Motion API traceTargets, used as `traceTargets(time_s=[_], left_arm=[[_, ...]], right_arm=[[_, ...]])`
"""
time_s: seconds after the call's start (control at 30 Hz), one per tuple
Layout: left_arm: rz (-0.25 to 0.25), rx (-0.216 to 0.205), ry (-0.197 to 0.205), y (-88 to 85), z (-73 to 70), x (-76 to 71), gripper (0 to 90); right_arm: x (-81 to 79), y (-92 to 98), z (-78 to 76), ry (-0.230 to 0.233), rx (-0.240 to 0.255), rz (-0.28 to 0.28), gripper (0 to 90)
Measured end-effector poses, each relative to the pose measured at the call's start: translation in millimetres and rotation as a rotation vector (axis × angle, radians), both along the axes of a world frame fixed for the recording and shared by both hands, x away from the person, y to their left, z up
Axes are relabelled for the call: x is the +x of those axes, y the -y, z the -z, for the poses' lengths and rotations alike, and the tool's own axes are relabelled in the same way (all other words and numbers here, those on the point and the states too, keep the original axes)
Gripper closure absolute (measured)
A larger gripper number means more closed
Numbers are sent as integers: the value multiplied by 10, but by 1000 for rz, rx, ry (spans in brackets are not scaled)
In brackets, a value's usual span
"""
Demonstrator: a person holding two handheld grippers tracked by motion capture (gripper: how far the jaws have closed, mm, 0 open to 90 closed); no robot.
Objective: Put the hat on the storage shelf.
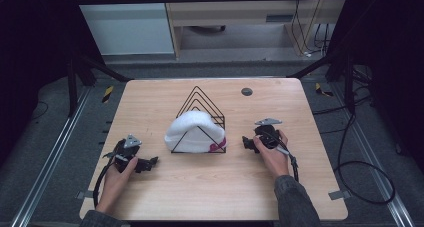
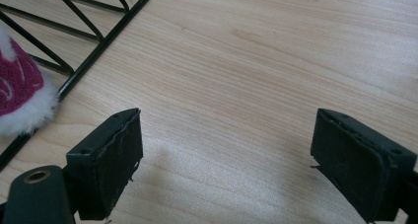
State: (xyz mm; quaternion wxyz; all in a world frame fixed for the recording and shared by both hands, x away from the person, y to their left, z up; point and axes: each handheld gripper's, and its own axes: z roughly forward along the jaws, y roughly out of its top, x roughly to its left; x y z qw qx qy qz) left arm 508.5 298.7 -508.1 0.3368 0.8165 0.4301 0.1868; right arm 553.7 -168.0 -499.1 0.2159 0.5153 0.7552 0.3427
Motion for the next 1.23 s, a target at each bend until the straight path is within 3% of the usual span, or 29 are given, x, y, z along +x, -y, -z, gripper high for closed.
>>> traceTargets(time_s=[0.23,0.63,1.03,1.23], left_arm=[[0,0,0,0,0,0,0],[0,0,0,0,0,0,0],[0,0,0,0,1,-1,0],[0,0,1,0,0,-1,0]], right_arm=[[-4,-12,65,-37,-4,0,108],[-41,-59,114,11,-22,24,104],[-107,-80,119,14,-33,12,104],[-112,-90,119,13,-28,31,100]])
